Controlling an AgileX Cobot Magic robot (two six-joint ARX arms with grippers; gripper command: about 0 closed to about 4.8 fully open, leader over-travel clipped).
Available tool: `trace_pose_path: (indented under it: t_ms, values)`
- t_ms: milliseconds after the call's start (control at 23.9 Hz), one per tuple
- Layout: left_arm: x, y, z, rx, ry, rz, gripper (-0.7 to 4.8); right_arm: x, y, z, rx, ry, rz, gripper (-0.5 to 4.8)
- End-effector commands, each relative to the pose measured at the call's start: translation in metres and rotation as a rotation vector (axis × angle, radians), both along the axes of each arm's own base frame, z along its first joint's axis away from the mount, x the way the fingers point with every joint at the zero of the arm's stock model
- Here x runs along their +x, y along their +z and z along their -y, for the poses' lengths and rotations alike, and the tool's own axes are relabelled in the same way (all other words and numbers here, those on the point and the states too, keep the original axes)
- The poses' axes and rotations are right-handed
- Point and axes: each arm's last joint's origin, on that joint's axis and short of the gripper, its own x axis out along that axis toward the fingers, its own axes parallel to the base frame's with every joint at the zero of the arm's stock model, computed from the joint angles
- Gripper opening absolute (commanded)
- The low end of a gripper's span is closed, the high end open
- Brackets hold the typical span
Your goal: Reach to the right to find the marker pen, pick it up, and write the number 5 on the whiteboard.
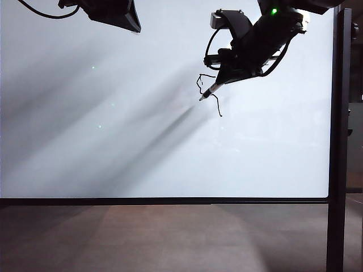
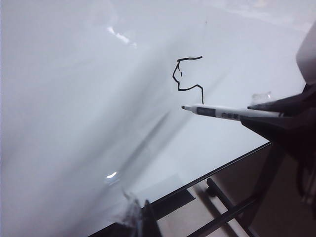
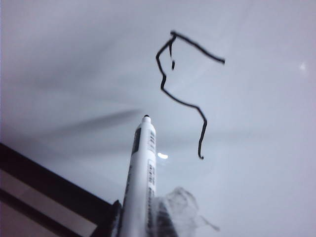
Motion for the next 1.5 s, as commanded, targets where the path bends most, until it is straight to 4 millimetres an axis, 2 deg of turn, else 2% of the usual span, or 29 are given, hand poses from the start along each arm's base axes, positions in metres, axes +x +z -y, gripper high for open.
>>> trace_pose_path:
  t_ms: [42, 1003, 1337, 1504]
  values:
    - [-0.001, 0.003, 0.000, -0.010, -0.002, 0.013, -0.04, 0.002, 0.003, -0.001, 0.012, -0.002, 0.034, -0.06]
    - [-0.001, 0.003, 0.000, -0.010, -0.002, 0.013, -0.04, 0.003, -0.005, -0.002, -0.008, 0.004, -0.014, -0.06]
    - [-0.001, 0.003, 0.000, -0.010, -0.002, 0.013, -0.04, 0.009, -0.020, -0.004, -0.025, 0.004, -0.051, -0.06]
    - [-0.001, 0.003, 0.000, -0.010, -0.002, 0.012, -0.04, 0.010, -0.017, -0.005, -0.011, 0.004, -0.021, -0.05]
